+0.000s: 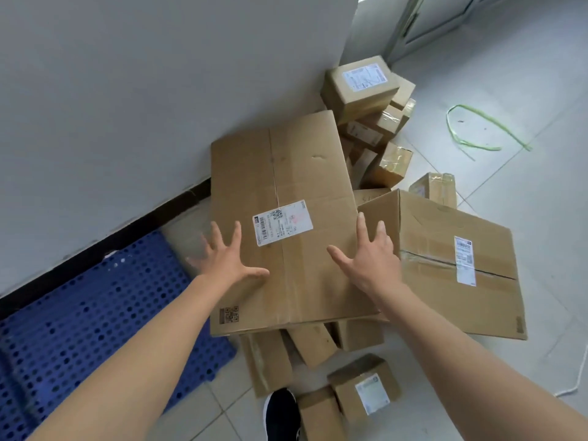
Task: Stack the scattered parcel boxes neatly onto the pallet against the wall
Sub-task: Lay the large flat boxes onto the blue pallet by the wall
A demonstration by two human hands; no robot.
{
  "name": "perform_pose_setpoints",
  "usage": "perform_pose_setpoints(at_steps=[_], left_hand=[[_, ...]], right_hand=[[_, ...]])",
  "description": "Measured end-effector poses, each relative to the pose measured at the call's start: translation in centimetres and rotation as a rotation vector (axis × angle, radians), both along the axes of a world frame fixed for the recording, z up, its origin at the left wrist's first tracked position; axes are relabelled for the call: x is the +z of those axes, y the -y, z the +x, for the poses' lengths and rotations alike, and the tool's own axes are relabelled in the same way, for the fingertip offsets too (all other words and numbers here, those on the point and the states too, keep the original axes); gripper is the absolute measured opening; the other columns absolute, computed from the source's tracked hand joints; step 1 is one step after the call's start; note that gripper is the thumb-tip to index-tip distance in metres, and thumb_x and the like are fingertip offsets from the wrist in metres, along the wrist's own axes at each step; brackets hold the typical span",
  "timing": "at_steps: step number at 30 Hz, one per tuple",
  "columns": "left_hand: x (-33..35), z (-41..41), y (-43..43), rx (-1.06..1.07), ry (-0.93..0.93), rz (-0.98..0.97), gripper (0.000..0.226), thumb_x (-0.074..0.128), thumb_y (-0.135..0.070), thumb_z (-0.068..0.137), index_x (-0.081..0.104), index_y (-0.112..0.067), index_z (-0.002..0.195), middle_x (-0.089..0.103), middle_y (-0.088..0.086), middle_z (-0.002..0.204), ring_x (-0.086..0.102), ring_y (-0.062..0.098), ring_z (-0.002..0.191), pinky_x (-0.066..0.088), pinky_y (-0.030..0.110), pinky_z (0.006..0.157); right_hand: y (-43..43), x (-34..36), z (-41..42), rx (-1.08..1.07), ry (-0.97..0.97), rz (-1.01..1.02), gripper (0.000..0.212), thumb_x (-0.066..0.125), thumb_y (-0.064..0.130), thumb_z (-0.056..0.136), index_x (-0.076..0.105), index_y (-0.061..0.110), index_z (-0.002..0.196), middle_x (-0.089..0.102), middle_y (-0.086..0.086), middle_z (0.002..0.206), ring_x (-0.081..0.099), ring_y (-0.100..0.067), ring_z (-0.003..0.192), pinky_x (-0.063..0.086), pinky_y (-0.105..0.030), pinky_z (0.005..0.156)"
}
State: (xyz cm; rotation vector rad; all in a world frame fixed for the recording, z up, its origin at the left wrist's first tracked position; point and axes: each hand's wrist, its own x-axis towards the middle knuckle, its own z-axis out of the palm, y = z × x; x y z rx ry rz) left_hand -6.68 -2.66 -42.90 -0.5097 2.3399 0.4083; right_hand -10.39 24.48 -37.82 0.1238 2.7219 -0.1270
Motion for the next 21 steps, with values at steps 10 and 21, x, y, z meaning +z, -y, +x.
perform_pose_setpoints(at_steps=[10, 21], left_hand=[[-3.3, 0.3, 1.5, 0.313, 0.056, 0.285, 0.152, 0.083, -0.077, 0.039, -0.022, -0.051, 0.146, -0.022, 0.014, 0.160, 0.002, 0.043, 0.148, 0.017, 0.057, 0.117], [1.3, 17.8, 9.6, 0.488, 0.033, 0.306, 0.149, 0.079, -0.080, 0.043, -0.021, -0.047, 0.148, -0.021, 0.013, 0.159, 0.003, 0.041, 0.148, 0.024, 0.058, 0.115]], right_hand=[[2.4, -3.2, 0.0, -0.014, -0.113, -0.042, 0.112, 0.049, 0.088, 0.067, 0.001, 0.034, 0.152, 0.032, -0.021, 0.142, 0.049, -0.040, 0.118, 0.050, -0.048, 0.083], [12.5, 1.7, 11.8, 0.193, -0.110, -0.034, 0.110, 0.053, 0.086, 0.063, 0.011, 0.035, 0.151, 0.041, -0.020, 0.137, 0.053, -0.038, 0.113, 0.052, -0.043, 0.065]])
